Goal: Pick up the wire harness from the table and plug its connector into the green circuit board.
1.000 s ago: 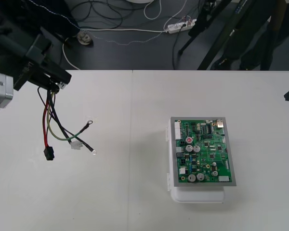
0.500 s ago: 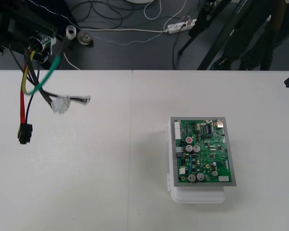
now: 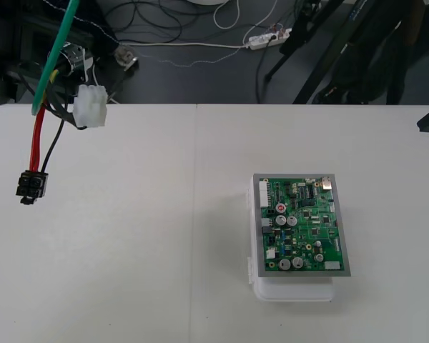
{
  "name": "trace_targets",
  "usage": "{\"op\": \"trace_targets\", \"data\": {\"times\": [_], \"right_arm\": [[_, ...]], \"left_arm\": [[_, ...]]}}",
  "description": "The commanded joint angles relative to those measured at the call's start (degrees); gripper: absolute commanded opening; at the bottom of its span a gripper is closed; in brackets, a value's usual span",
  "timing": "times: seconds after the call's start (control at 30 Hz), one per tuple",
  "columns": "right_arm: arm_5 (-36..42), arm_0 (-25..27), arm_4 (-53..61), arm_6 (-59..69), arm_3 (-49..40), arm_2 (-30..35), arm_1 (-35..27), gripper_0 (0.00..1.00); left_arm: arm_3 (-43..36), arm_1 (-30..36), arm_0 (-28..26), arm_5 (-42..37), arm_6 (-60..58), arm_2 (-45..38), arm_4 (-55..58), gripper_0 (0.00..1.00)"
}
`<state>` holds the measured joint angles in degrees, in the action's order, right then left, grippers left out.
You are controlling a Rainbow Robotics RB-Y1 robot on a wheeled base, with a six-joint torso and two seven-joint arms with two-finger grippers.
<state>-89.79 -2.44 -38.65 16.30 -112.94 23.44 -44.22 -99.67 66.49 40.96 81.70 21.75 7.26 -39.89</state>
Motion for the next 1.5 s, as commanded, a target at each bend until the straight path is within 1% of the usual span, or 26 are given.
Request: {"op": "trace_targets", "data": {"times": [0.03,0.23,0.47,0.7,0.87,0.93,1.1,1.33,1.5], "right_arm": [[-0.21,-1.34,-0.19,3.91,-1.67,-1.29,-0.95,1.0],[-0.21,-1.69,-0.28,3.91,-1.67,-1.2,-1.48,1.0],[-0.21,-1.08,-1.78,4.18,-1.58,-1.38,-1.3,1.0],[-0.21,-0.46,-3.18,4.35,0.27,-1.46,-1.48,1.0],[-0.21,-0.46,-3.97,4.7,0.18,-1.82,-1.57,1.0],[-0.21,-0.64,-4.59,4.7,0.27,-2.96,-1.66,1.0],[-0.21,-1.26,-6.43,4.7,0.27,-5.24,-1.66,1.0],[-0.21,-1.96,-8.02,4.79,0.27,-5.33,-1.66,1.0],[-0.21,-1.96,-8.02,4.97,0.27,-5.33,-1.57,1.0]], "left_arm": [[-4.13,-4.88,-3.34,1.54,-18.32,-5.5,-4.23,0.0],[-5.54,-9.18,-5.19,1.71,-27.11,-6.2,-8.36,0.0],[-8.17,-15.86,-9.67,4.79,-37.31,-10.42,-16.27,0.0],[-9.05,-21.84,-12.13,8.22,-47.41,-12.44,-18.91,0.0],[-11.25,-25.97,-13.62,8.3,-53.48,-14.11,-22.16,0.0],[-12.74,-27.99,-14.33,8.3,-57.08,-14.73,-23.48,0.0],[-15.73,-31.15,-16.26,8.3,-63.67,-14.9,-25.15,0.0],[-20.04,-36.08,-18.46,8.3,-72.73,-14.64,-27.44,0.0],[-21.0,-38.01,-19.6,8.3,-77.65,-13.15,-27.79,0.0]]}}
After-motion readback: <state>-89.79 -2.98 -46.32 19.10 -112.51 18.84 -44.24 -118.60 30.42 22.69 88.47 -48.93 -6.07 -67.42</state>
